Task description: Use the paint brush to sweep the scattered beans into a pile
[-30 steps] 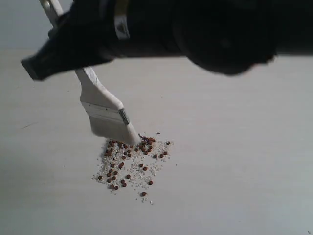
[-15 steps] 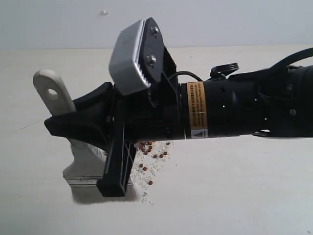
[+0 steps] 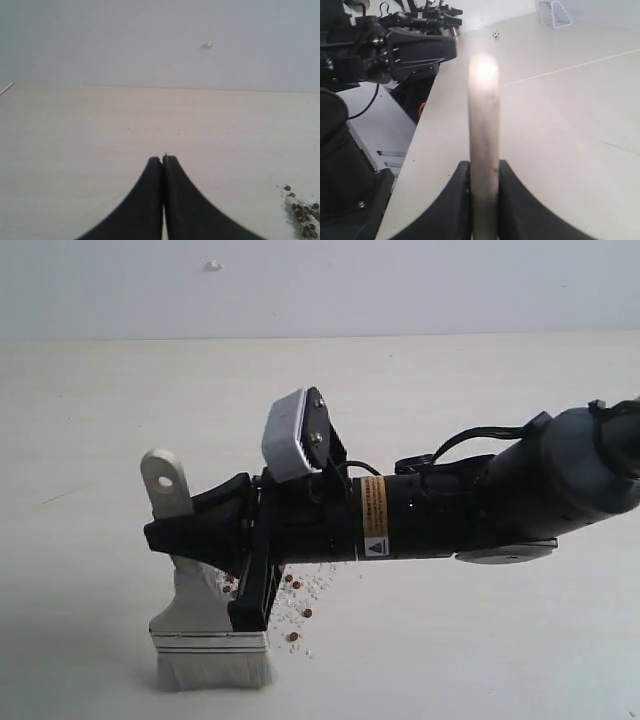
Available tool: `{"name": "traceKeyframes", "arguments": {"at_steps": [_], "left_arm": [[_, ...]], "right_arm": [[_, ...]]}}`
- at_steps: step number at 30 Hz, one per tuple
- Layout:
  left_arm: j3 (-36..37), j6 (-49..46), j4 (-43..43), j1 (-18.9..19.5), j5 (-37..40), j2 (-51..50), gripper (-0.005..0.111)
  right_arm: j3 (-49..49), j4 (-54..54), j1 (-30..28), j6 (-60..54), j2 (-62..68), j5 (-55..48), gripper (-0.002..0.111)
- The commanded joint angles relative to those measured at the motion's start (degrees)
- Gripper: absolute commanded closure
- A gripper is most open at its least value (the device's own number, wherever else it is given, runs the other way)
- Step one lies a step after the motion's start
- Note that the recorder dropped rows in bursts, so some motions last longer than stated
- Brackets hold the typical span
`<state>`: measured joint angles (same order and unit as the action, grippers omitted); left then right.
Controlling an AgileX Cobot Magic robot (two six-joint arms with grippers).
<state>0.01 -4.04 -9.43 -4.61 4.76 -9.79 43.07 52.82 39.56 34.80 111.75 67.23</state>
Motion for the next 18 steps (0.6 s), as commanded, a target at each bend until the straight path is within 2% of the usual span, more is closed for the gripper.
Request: {"name": "traceKeyframes", "arguments": {"at_steps": [1,7,18], "left_arm": [[-0.01,-0.11,-0.47,0.08,0.00,0.48,0.107],[-0.01,-0.11,-0.47,0.08,0.00,0.48,0.107],[-0.01,-0.11,-0.47,0.08,0.00,0.48,0.107]], "right_arm": [[2.64,-1.92,-2.44,-1.27,4.18,2.61,0.108],[6.99,-1.93,-6.10,-1.17,8.35,2.73,0.108],[11.14,-1.11,-10.38,4.24,8.25,2.73,0.108]]}}
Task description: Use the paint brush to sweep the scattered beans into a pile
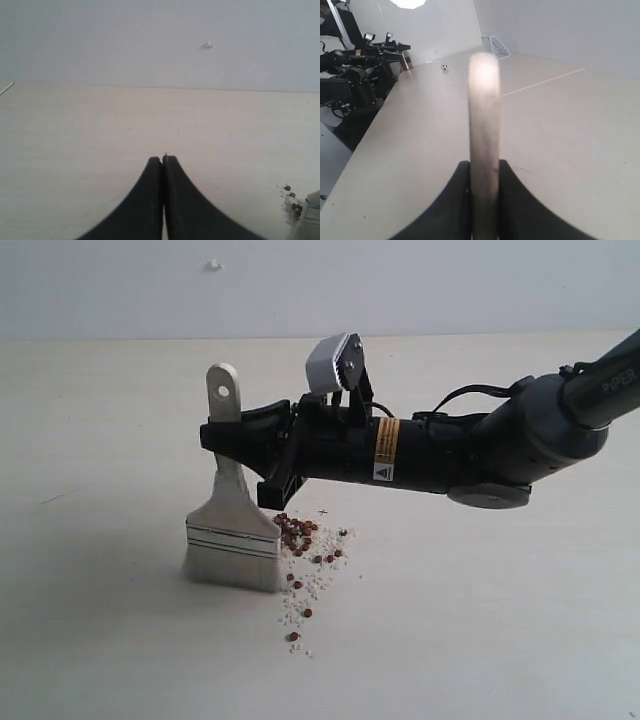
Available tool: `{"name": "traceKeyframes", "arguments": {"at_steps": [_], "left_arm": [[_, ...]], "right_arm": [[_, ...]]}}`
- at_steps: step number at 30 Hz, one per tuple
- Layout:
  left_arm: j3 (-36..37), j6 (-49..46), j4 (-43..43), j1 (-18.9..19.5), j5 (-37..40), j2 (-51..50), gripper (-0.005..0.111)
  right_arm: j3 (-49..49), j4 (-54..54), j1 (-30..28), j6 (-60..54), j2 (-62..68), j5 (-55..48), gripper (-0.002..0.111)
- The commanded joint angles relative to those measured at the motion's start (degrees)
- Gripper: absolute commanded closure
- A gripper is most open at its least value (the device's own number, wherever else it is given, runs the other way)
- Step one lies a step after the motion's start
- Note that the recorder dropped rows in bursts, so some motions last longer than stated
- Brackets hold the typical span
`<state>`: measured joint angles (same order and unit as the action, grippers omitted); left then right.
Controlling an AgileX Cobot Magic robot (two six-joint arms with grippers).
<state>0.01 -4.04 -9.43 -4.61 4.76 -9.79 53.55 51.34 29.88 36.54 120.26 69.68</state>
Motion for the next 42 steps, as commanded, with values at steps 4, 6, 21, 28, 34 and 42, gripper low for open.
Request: {"name": "traceKeyframes", "arguments": {"at_steps": [4,6,21,28,34,42], "left_arm": [[-0.01,-0.11,-0.47,0.08,0.00,0.48,0.107],[-0.01,-0.11,-0.47,0.08,0.00,0.48,0.107],[-0.01,-0.11,-0.47,0.08,0.00,0.48,0.107],[-0.01,-0.11,-0.47,0.08,0.00,0.48,0.107],[-0.01,-0.11,-0.47,0.08,0.00,0.48,0.107],[-0.01,-0.11,-0.47,0.08,0.00,0.48,0.107]], "right_arm": [[0.65,4.93,-0.69,6.37,-2.73,0.28,0.108],[0.65,7.40,-0.69,9.78,-4.92,0.28,0.108],[-1.00,38.44,-0.69,30.65,-15.92,0.28,0.108],[-4.26,37.76,-0.69,21.53,-12.29,0.28,0.108],[-3.56,34.67,-1.00,14.49,-7.50,0.28,0.108],[2.89,34.16,-6.30,14.30,-1.97,0.28,0.108]]}}
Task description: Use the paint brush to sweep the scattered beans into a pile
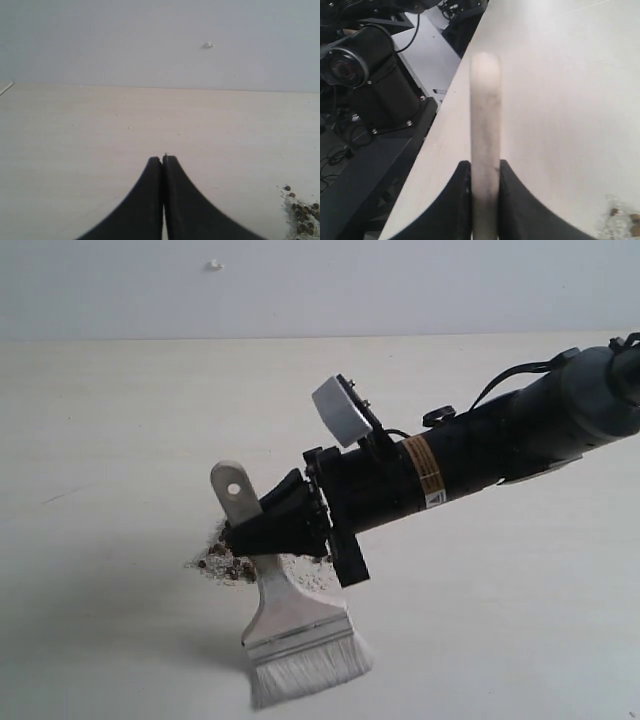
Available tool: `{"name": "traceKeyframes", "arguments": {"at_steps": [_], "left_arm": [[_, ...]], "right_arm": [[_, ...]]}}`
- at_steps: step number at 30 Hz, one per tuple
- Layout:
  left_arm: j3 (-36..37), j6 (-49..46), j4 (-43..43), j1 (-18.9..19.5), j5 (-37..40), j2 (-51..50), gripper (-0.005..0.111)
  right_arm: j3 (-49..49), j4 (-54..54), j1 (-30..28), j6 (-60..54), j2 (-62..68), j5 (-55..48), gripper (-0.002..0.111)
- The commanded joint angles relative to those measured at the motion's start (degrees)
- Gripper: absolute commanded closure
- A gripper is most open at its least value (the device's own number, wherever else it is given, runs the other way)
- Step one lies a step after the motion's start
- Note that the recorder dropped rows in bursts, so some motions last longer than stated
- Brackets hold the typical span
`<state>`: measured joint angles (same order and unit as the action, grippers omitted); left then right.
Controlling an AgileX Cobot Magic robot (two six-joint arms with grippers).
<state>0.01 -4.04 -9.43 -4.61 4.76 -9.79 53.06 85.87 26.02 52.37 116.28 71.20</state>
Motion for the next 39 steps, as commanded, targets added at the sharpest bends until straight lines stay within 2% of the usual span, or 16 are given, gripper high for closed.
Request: {"name": "traceKeyframes", "arguments": {"at_steps": [1,7,14,23,25,27,29,31,32,33,34,35,37,39], "left_arm": [[-0.01,-0.11,-0.47,0.08,0.00,0.48,0.107],[-0.01,-0.11,-0.47,0.08,0.00,0.48,0.107],[-0.01,-0.11,-0.47,0.08,0.00,0.48,0.107],[-0.01,-0.11,-0.47,0.08,0.00,0.48,0.107],[-0.01,-0.11,-0.47,0.08,0.00,0.48,0.107],[-0.01,-0.11,-0.47,0.08,0.00,0.48,0.107],[-0.01,-0.11,-0.47,0.08,0.00,0.48,0.107],[-0.01,-0.11,-0.47,0.08,0.00,0.48,0.107],[-0.01,-0.11,-0.47,0.08,0.00,0.48,0.107],[-0.01,-0.11,-0.47,0.08,0.00,0.48,0.107],[-0.01,-0.11,-0.47,0.08,0.00,0.48,0.107],[-0.01,-0.11,-0.47,0.08,0.00,0.48,0.107],[-0.01,-0.11,-0.47,0.08,0.00,0.48,0.107],[-0.01,-0.11,-0.47,0.08,0.00,0.48,0.107]], "right_arm": [[4.61,-0.27,-2.72,-1.54,2.53,-1.24,0.108],[12.74,-0.37,-4.16,-0.76,6.60,-1.24,0.108],[19.90,2.33,-4.16,6.76,8.72,-1.24,0.108],[19.90,2.33,-4.01,17.48,-5.77,-1.24,0.108],[19.90,6.15,-2.62,26.84,-13.19,-20.20,0.108],[19.90,12.29,-0.61,32.34,-16.88,-32.06,0.108],[18.93,14.08,2.94,38.65,-19.59,-45.12,0.108],[15.04,14.08,10.23,39.88,-23.24,-71.20,0.108],[12.52,14.08,15.15,39.88,-24.02,-88.02,0.108],[11.09,14.08,17.70,39.88,-24.02,-96.56,0.108],[8.51,14.08,21.90,40.44,-23.39,-111.21,0.108],[5.91,14.08,25.30,44.10,-22.45,-119.92,0.108],[1.90,14.08,29.00,55.27,-19.77,-129.41,0.108],[-0.68,14.08,31.13,65.41,-16.05,-132.89,0.108]]}}
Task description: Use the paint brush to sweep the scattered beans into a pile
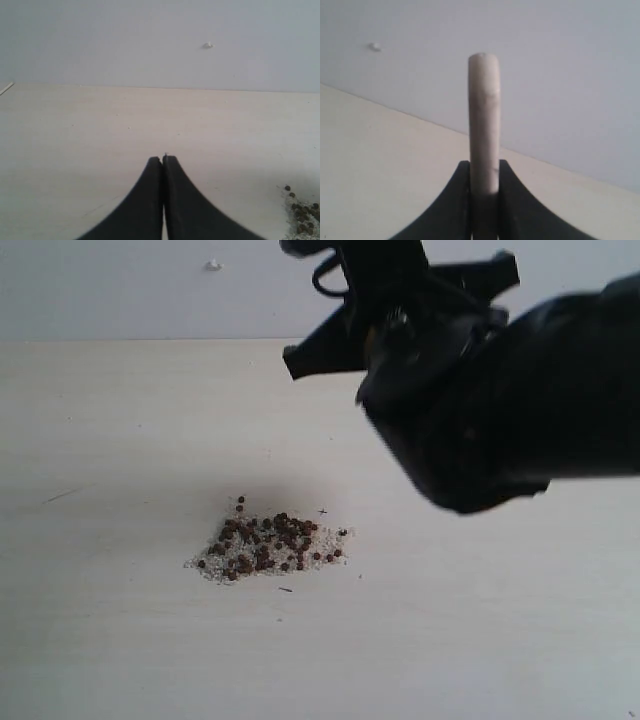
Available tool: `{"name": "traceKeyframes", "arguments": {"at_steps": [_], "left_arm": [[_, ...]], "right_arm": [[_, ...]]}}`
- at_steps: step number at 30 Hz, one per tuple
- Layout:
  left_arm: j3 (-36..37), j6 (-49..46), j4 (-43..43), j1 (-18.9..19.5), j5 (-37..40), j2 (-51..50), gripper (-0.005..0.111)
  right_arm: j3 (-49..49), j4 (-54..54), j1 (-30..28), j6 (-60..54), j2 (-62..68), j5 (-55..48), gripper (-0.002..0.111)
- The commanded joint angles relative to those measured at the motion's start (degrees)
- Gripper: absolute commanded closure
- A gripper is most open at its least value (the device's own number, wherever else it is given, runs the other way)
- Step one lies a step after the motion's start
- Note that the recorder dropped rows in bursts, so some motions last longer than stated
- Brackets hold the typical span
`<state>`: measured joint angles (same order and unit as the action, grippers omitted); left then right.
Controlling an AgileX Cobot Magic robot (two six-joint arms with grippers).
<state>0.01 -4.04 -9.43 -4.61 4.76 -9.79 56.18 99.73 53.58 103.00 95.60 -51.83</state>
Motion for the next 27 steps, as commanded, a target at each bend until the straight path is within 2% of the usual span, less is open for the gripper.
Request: {"name": "traceKeyframes", "arguments": {"at_steps": [1,5,14,18,21,27], "left_arm": [[-0.01,-0.11,-0.47,0.08,0.00,0.48,0.107],[-0.01,-0.11,-0.47,0.08,0.00,0.48,0.107],[-0.01,-0.11,-0.47,0.08,0.00,0.48,0.107],[-0.01,-0.11,-0.47,0.08,0.00,0.48,0.107],[-0.01,-0.11,-0.47,0.08,0.00,0.48,0.107],[-0.01,-0.11,-0.47,0.08,0.00,0.48,0.107]], "right_arm": [[-3.91,0.21,4.36,16.87,6.58,-11.33,0.108],[-3.79,0.21,6.55,18.64,13.48,-18.13,0.108],[-3.05,0.21,8.07,18.64,19.71,-17.95,0.108],[2.15,0.21,9.02,18.64,20.69,-9.89,0.108],[4.87,0.21,9.02,18.64,22.58,-9.06,0.108],[10.83,0.21,9.02,18.64,24.27,-0.75,0.108]]}}
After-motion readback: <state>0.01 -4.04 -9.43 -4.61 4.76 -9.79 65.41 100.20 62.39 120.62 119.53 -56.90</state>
